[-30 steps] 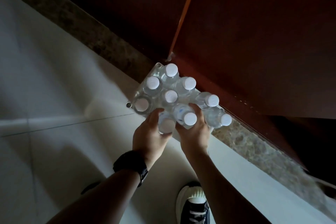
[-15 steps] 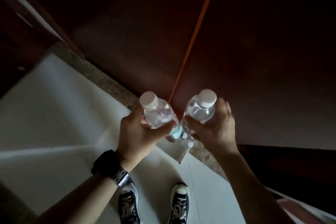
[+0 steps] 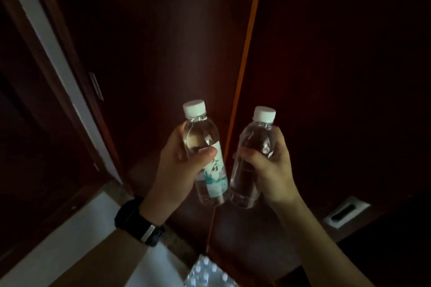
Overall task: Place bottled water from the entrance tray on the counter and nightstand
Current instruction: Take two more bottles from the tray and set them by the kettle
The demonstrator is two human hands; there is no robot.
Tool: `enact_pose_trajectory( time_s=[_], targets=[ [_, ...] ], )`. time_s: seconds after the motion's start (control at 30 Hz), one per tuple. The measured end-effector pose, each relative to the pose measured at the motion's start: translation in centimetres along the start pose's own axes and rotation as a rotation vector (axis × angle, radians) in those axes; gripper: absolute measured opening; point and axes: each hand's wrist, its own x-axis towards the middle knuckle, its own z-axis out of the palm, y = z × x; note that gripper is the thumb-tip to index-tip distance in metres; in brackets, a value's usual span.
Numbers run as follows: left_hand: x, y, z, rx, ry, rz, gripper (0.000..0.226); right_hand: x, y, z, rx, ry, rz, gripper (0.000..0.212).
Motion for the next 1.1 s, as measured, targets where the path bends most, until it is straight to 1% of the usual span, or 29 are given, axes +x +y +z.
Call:
enact_pose_trajectory(
  time_s=[0.07, 0.2, 0.33, 0.5, 0.6, 0.67, 0.73, 0.77, 0.87, 1.0, 1.1],
  targets=[
    [0.7, 2.8, 0.5, -0.077, -0.011, 0.039, 0.052, 0.1, -3.6, 0.8, 0.007, 0.032, -0.032, 0.044],
    [1.6, 6.5, 2.5, -0.242, -0.125, 0.038, 0.035, -1.2, -9.6, 0.7, -0.043, 0.140, -0.101, 0.032],
    [1.6, 9.1, 6.1, -0.296, -0.385, 0.011, 0.041, -4.9, -13.9, -1.9, -0.095, 0.329, -0.163, 0.024],
    [-2.4, 11.8, 14.0, -0.348, -0.715, -0.034, 0.051, -13.8, -18.4, -7.2, -0.196, 0.649, -0.216, 0.027],
    [-7.3, 13.7, 19.6, -0.404, -0.929, -0.079, 0.054, -20.9, -21.0, -10.9, -0.232, 0.873, -0.254, 0.026],
    [-11.4, 14.9, 23.4, -0.444, -1.072, -0.132, 0.068, -26.2, -22.9, -13.0, -0.264, 1.006, -0.297, 0.025],
    [-15.8, 16.1, 27.1, -0.473, -1.181, -0.176, 0.079, -31.5, -24.7, -14.9, -0.290, 1.105, -0.322, 0.027],
    [-18.3, 16.7, 29.2, -0.493, -1.231, -0.193, 0.079, -34.3, -25.6, -15.7, -0.301, 1.155, -0.333, 0.030],
    [-26.5, 18.5, 34.8, -0.558, -1.359, -0.245, 0.066, -42.5, -28.0, -18.2, -0.343, 1.328, -0.350, 0.037],
    [-37.4, 21.3, 41.6, -0.616, -1.540, -0.256, 0.070, -53.5, -31.2, -21.6, -0.423, 1.520, -0.372, 0.037],
    [-44.7, 23.3, 45.6, -0.671, -1.621, -0.288, 0.066, -61.0, -33.9, -24.2, -0.492, 1.606, -0.377, 0.038]
  ],
)
